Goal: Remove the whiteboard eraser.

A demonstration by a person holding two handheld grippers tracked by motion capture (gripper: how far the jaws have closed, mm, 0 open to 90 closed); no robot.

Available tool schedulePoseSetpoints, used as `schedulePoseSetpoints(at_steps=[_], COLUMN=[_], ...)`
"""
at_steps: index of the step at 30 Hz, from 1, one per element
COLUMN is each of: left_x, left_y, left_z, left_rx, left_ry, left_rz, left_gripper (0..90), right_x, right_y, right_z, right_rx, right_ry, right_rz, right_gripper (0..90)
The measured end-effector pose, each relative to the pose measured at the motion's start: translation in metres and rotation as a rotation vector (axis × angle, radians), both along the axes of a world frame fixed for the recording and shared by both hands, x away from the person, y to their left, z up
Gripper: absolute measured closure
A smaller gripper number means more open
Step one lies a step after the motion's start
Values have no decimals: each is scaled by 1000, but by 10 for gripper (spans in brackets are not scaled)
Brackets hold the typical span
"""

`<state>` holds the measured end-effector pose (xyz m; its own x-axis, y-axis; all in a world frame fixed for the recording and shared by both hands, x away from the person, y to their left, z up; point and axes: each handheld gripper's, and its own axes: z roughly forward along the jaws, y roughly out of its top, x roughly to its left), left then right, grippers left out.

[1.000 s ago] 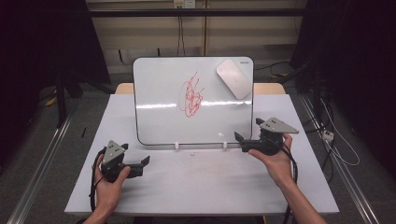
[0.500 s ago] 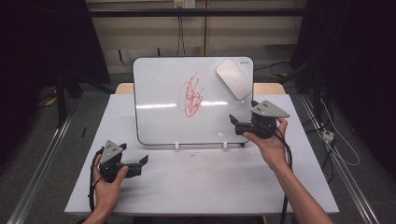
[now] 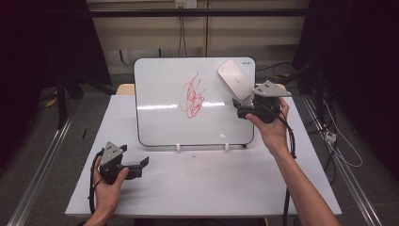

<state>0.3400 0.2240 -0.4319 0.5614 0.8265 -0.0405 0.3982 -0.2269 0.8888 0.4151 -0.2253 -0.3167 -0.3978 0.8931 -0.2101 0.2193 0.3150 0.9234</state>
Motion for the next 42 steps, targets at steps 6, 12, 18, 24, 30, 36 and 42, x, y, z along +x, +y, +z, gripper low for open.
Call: schedulePoseSetpoints(at_steps=[6,12,18,24,30,36,42], left_x=[2,2,1,0,-1,0,0], left_y=[0,1,1,2,4,4,2], left_z=[-1,0,-1,-2,-1,-2,-2], left_rx=[-3,-1,-1,4,1,5,3], left_ry=[6,5,5,8,7,10,11], left_rz=[5,0,-3,-8,-13,-12,-19], left_gripper=[53,53,53,53,52,52,53], right_x=[15,31,42,50,59,62,64], right_y=[6,12,15,20,28,29,30], right_z=[11,12,12,16,17,15,12], right_rx=[-49,-83,-136,-163,-192,-204,-229], right_ry=[6,10,9,12,27,36,42], right_rz=[-8,-12,-34,-19,-27,-35,-49], right_gripper=[168,173,221,266,278,289,293])
